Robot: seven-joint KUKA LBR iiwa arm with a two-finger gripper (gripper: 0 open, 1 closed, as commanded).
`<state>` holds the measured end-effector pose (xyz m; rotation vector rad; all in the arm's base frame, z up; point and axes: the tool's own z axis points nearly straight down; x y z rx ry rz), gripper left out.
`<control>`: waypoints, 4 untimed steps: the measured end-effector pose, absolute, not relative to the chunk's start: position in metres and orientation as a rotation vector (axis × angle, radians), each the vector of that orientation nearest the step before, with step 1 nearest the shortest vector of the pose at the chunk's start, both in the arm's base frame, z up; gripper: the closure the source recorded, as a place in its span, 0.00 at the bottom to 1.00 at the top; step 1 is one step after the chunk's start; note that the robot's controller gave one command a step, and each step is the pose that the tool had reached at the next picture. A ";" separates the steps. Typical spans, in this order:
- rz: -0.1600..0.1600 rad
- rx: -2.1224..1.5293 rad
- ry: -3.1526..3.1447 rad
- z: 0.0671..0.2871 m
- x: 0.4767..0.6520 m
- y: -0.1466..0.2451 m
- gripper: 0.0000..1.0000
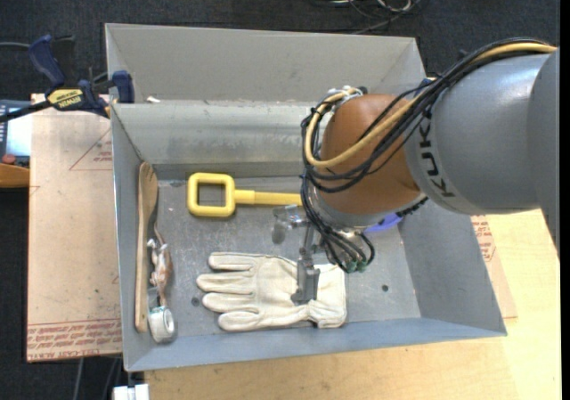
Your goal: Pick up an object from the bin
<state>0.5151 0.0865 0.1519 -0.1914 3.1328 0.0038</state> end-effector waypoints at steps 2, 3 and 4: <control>0.002 -0.695 3.049 0.083 0.497 0.064 1.00; 0.003 -0.695 3.048 0.083 0.497 0.064 1.00; 0.005 -0.638 3.061 0.077 0.527 0.067 1.00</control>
Offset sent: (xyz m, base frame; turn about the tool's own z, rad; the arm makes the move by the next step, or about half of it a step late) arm -0.0187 -0.0222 -0.0689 -0.3306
